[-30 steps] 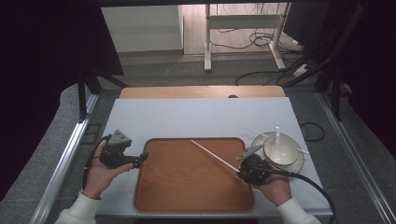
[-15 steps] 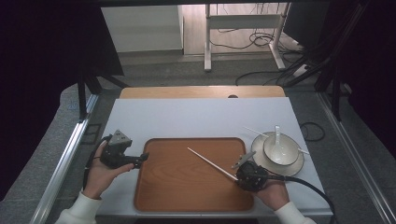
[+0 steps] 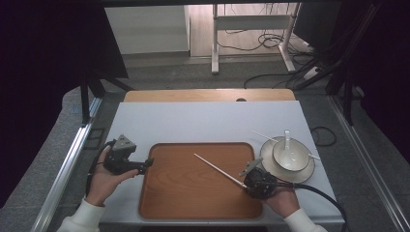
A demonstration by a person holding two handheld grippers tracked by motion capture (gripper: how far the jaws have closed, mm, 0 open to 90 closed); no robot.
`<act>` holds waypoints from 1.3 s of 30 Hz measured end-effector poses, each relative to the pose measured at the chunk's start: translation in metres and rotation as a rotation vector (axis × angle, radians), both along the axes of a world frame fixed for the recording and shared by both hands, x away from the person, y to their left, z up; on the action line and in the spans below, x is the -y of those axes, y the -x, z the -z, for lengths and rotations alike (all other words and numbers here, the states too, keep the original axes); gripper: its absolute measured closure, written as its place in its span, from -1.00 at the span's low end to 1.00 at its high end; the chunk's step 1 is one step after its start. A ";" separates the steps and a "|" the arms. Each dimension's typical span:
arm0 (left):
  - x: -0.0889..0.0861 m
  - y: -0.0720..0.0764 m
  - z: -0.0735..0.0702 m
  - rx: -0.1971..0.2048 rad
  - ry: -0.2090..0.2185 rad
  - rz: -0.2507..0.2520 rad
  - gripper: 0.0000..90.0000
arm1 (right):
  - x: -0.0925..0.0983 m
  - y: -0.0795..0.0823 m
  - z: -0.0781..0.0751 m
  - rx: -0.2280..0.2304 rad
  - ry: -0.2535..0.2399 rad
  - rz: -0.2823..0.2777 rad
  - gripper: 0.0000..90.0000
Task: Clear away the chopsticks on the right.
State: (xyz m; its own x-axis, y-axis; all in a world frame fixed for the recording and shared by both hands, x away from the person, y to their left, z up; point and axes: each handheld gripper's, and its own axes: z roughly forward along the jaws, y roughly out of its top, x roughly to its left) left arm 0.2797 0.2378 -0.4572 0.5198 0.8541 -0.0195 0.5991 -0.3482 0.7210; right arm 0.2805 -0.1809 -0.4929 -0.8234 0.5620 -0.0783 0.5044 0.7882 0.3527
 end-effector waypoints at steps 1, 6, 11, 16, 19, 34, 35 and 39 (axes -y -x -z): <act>0.000 0.000 0.000 0.000 0.000 0.000 -0.62 | 0.000 0.000 0.000 0.001 0.000 0.000 0.85; -0.001 0.001 -0.001 0.004 0.000 -0.002 -0.62 | 0.000 0.000 0.000 0.002 0.000 -0.009 0.80; -0.002 0.001 -0.003 0.010 0.009 -0.009 -0.62 | 0.000 0.003 -0.010 0.059 -0.054 -0.037 0.39; -0.004 0.004 -0.009 0.027 0.016 -0.017 -0.62 | -0.002 0.004 -0.029 0.133 -0.162 -0.039 0.18; -0.005 0.004 -0.010 0.032 0.018 -0.022 -0.62 | -0.015 0.004 -0.042 0.160 -0.194 -0.061 0.07; -0.009 0.007 -0.011 0.033 0.042 -0.025 -0.62 | -0.082 -0.037 -0.051 0.076 -0.297 -0.078 0.22; -0.008 0.007 -0.011 0.031 0.041 -0.025 -0.62 | -0.087 -0.040 -0.049 0.070 -0.294 -0.081 0.28; -0.006 0.006 -0.010 0.025 0.035 -0.014 -0.62 | -0.101 -0.051 -0.035 0.023 -0.281 -0.096 0.62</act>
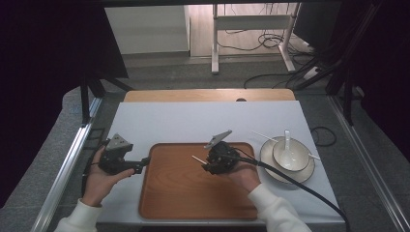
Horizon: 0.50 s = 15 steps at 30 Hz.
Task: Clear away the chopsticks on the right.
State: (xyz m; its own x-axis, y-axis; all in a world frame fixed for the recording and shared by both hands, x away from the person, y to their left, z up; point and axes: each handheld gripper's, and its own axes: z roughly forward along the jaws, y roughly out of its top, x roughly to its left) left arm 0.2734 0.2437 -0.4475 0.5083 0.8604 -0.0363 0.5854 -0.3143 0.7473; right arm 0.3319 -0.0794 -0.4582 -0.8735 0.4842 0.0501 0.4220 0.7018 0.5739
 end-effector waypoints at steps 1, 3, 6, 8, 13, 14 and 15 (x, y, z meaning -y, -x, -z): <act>0.000 0.000 0.000 0.001 -0.001 0.001 -0.62 | -0.002 -0.004 0.004 -0.008 0.008 -0.008 0.71; -0.002 0.000 -0.002 0.005 0.001 -0.004 -0.62 | -0.006 -0.009 0.009 -0.026 0.019 -0.015 0.90; -0.004 0.000 -0.003 0.008 0.004 -0.011 -0.62 | -0.009 -0.015 0.016 -0.043 0.034 -0.028 1.00; -0.004 0.000 -0.001 0.005 0.002 -0.018 -0.62 | -0.011 -0.016 0.020 -0.043 0.051 -0.036 1.00; 0.001 0.001 0.001 -0.001 -0.008 -0.001 -0.62 | -0.012 -0.018 0.031 -0.045 0.081 -0.027 1.00; 0.003 0.001 0.001 -0.002 -0.009 0.003 -0.62 | -0.013 -0.018 0.033 -0.047 0.088 -0.024 1.00; 0.003 0.000 0.002 -0.002 -0.009 0.006 -0.62 | -0.013 -0.018 0.035 -0.050 0.092 -0.022 1.00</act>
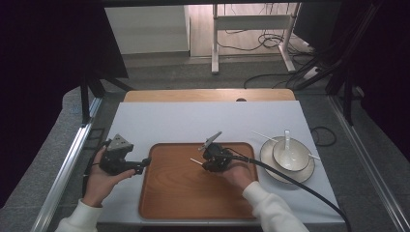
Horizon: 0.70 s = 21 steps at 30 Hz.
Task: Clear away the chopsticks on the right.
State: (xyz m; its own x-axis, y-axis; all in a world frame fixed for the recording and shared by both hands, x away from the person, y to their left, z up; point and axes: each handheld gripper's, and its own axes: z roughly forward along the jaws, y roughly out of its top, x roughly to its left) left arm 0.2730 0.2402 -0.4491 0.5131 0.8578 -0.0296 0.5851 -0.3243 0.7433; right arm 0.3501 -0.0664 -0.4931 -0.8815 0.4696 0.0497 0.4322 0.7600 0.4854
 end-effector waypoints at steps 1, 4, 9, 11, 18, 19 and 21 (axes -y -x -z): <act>0.001 0.000 0.001 0.000 0.001 0.003 -0.62 | 0.000 0.000 0.002 -0.002 0.006 0.003 1.00; 0.000 -0.001 0.002 -0.005 -0.002 0.002 -0.62 | -0.001 -0.001 0.005 0.004 0.018 0.008 1.00; -0.002 -0.001 0.003 -0.005 -0.003 -0.002 -0.62 | 0.000 -0.003 0.007 0.006 0.028 0.027 1.00; -0.002 -0.001 0.003 -0.005 -0.006 0.000 -0.62 | 0.000 -0.003 0.008 0.007 0.032 0.029 1.00; -0.002 -0.002 0.004 -0.008 -0.012 0.002 -0.62 | 0.003 -0.005 0.009 0.016 0.045 0.049 1.00; -0.002 -0.002 0.004 -0.008 -0.013 0.002 -0.62 | 0.004 -0.005 0.009 0.018 0.047 0.052 1.00; -0.002 -0.002 0.004 -0.009 -0.013 0.002 -0.62 | 0.007 -0.006 0.009 0.022 0.053 0.064 1.00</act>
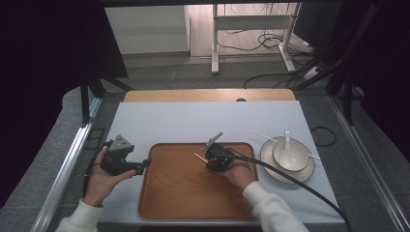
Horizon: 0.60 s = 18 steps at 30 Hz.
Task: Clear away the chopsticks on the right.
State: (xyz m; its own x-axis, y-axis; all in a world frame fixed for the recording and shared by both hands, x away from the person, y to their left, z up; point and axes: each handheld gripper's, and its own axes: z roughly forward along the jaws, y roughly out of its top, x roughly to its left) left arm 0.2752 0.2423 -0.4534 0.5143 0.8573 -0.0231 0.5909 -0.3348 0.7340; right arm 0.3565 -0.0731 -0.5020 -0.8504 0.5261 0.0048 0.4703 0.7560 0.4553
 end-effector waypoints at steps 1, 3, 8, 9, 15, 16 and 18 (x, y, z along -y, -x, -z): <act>0.000 0.000 0.000 0.000 0.000 0.000 -0.62 | 0.002 -0.001 0.000 0.004 0.001 0.007 1.00; 0.000 0.000 0.000 0.001 -0.001 -0.001 -0.62 | 0.005 -0.001 -0.001 0.010 0.009 0.022 1.00; 0.001 -0.001 0.001 -0.001 -0.002 0.000 -0.62 | 0.012 -0.002 -0.003 0.028 0.024 0.052 1.00; 0.001 -0.001 0.001 -0.001 -0.002 0.000 -0.62 | 0.014 -0.002 -0.003 0.034 0.027 0.052 1.00; 0.000 0.000 0.001 -0.001 -0.004 -0.003 -0.62 | 0.023 0.001 -0.002 0.043 0.054 0.070 1.00; -0.001 0.000 0.001 -0.002 -0.004 -0.004 -0.62 | 0.024 0.001 -0.002 0.046 0.056 0.069 1.00; -0.001 0.000 0.001 -0.003 -0.006 -0.002 -0.62 | 0.026 0.003 -0.002 0.039 0.056 0.076 1.00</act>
